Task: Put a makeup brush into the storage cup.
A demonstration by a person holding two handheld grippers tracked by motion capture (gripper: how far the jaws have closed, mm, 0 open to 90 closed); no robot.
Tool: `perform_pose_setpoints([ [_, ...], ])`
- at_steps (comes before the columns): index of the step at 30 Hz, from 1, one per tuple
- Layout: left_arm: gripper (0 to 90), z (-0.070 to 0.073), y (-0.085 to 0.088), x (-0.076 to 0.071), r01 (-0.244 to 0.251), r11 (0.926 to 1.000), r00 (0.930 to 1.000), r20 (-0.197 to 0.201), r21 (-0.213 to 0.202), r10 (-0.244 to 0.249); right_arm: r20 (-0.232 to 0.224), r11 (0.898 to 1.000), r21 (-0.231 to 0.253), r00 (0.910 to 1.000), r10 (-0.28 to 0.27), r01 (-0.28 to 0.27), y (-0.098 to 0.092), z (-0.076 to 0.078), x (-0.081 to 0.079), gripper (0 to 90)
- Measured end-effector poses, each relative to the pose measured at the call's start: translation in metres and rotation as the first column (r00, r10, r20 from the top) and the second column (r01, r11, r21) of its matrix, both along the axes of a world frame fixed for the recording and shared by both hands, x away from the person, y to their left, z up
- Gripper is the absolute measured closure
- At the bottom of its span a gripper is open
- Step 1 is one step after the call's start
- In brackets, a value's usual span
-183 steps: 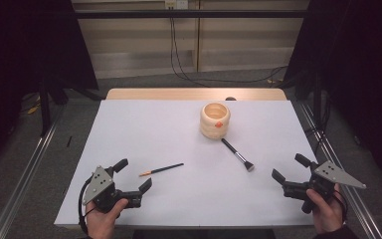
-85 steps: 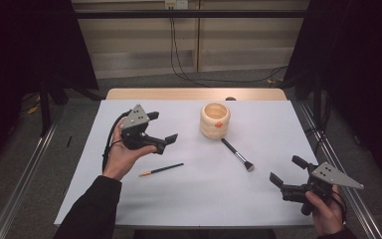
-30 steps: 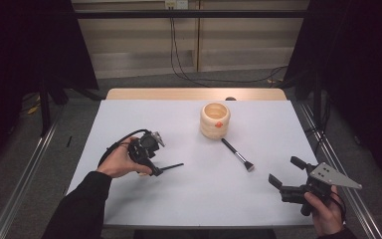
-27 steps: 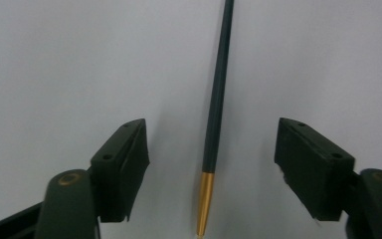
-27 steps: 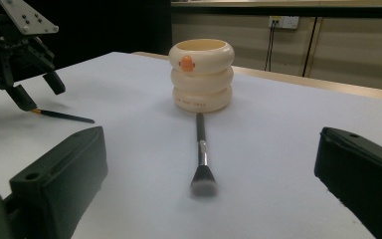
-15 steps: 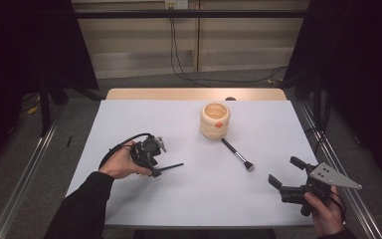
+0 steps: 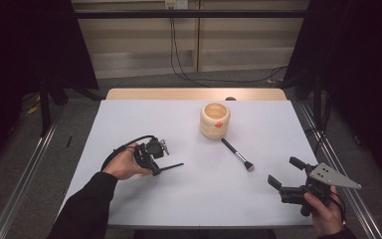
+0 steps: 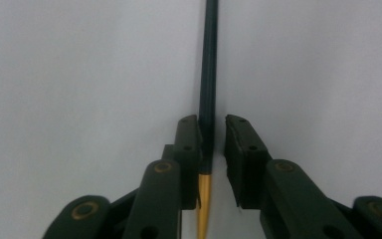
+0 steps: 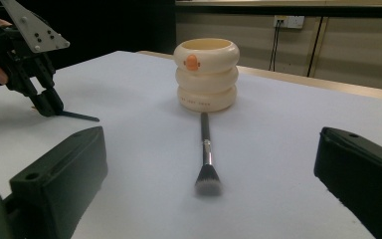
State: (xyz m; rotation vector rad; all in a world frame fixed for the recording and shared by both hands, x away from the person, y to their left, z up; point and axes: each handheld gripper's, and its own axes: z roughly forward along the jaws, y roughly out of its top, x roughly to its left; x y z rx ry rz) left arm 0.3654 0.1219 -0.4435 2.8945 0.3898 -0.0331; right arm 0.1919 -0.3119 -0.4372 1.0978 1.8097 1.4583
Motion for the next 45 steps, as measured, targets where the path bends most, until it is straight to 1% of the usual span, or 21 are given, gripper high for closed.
perform_pose_setpoints([
  [2,79.3,0.000,-0.001,0.000,0.016,0.9998,0.9999,0.002,0.011,-0.017,0.003,1.000,-0.003,1.0000,-0.001,0.001,0.000,0.000,0.000,0.0],
  [4,79.8,-0.001,0.000,0.001,-0.004,1.0000,0.9998,-0.017,0.004,0.004,0.001,1.000,-0.002,1.0000,-0.001,0.001,0.000,0.000,0.000,0.0],
  [6,80.2,-0.002,0.001,0.003,-0.008,1.0000,0.9998,-0.017,-0.005,0.008,0.000,1.000,-0.002,1.0000,0.001,-0.001,0.000,0.000,0.000,0.0],
  [7,80.6,-0.001,0.001,0.003,-0.008,1.0000,0.9995,-0.030,-0.002,0.008,-0.001,1.000,-0.002,1.0000,0.002,-0.002,0.000,0.000,0.000,0.0],
  [8,81.1,-0.002,0.000,0.002,-0.011,0.9999,0.9998,-0.018,0.004,0.011,-0.002,1.000,-0.002,1.0000,0.003,-0.003,0.000,0.000,0.000,0.0],
  [11,82.6,-0.002,-0.001,0.000,0.000,1.0000,1.0000,-0.006,0.006,0.000,-0.004,1.000,-0.002,1.0000,-0.002,0.002,0.000,0.000,0.000,0.0],
  [15,83.4,-0.001,0.000,0.000,0.004,1.0000,1.0000,-0.003,0.008,-0.004,-0.005,1.000,-0.003,1.0000,-0.001,0.001,0.001,0.000,0.000,0.0],
  [16,83.4,-0.002,0.000,-0.001,-0.008,0.9999,1.0000,0.000,-0.007,0.008,-0.005,1.000,-0.003,1.0000,-0.001,0.001,0.001,0.000,0.000,0.0],
  [20,83.5,-0.001,0.004,0.002,-0.018,0.9996,0.9996,-0.021,-0.023,0.018,-0.004,1.000,-0.003,1.0000,-0.004,0.004,0.000,0.000,0.000,0.0],
  [31,83.5,0.000,0.011,0.002,-0.046,0.9968,0.9985,-0.034,-0.066,0.043,-0.005,1.000,-0.005,1.0000,0.000,0.000,0.000,0.000,0.000,0.0],
  [32,83.5,0.000,0.012,0.001,-0.058,0.9953,0.9977,-0.039,-0.078,0.055,-0.005,1.000,-0.005,1.0000,0.001,-0.001,0.000,0.000,0.000,0.0],
  [33,83.5,0.001,0.013,0.002,-0.046,0.9959,0.9977,-0.054,-0.078,0.042,-0.005,1.000,-0.006,1.0000,0.000,0.000,0.000,0.000,0.000,0.0],
  [34,83.5,0.002,0.013,0.002,-0.052,0.9951,0.9979,-0.044,-0.084,0.048,-0.004,1.000,-0.007,1.0000,0.000,0.000,0.000,0.000,0.000,0.0],
  [35,83.4,0.004,0.015,0.000,-0.071,0.9913,0.9967,-0.047,-0.111,0.066,-0.005,1.000,-0.005,1.0000,0.000,0.000,0.001,0.000,0.000,0.0],
  [38,83.5,0.007,0.017,0.001,-0.071,0.9890,0.9970,-0.042,-0.130,0.066,-0.005,1.000,-0.006,1.0000,0.000,0.000,0.001,0.000,0.000,0.0],
  [39,83.5,0.009,0.018,-0.001,-0.090,0.9863,0.9957,-0.033,-0.138,0.086,-0.005,1.000,-0.007,1.0000,0.001,-0.001,0.000,0.000,0.000,0.0],
  [40,83.4,0.011,0.019,0.000,-0.087,0.9856,0.9961,-0.027,-0.145,0.084,-0.005,1.000,-0.007,1.0000,0.000,-0.001,0.000,-0.001,0.000,0.0],
  [41,83.4,0.013,0.021,-0.001,-0.113,0.9770,0.9936,-0.026,-0.181,0.110,-0.006,1.000,-0.005,1.0000,0.000,0.000,0.000,0.000,0.000,0.0],
  [42,83.4,0.013,0.021,-0.001,-0.113,0.9770,0.9936,-0.026,-0.181,0.110,-0.006,1.000,-0.005,1.0000,0.000,0.000,0.000,0.000,0.000,0.0],
  [44,83.4,0.015,0.023,-0.001,-0.118,0.9710,0.9930,-0.025,-0.208,0.116,-0.006,1.000,-0.004,1.0000,0.000,0.000,0.000,0.000,0.000,0.0],
  [45,83.4,0.017,0.025,-0.002,-0.144,0.9644,0.9896,-0.029,-0.222,0.141,-0.006,1.000,-0.005,1.0000,0.000,0.000,0.000,0.000,0.000,0.0],
])
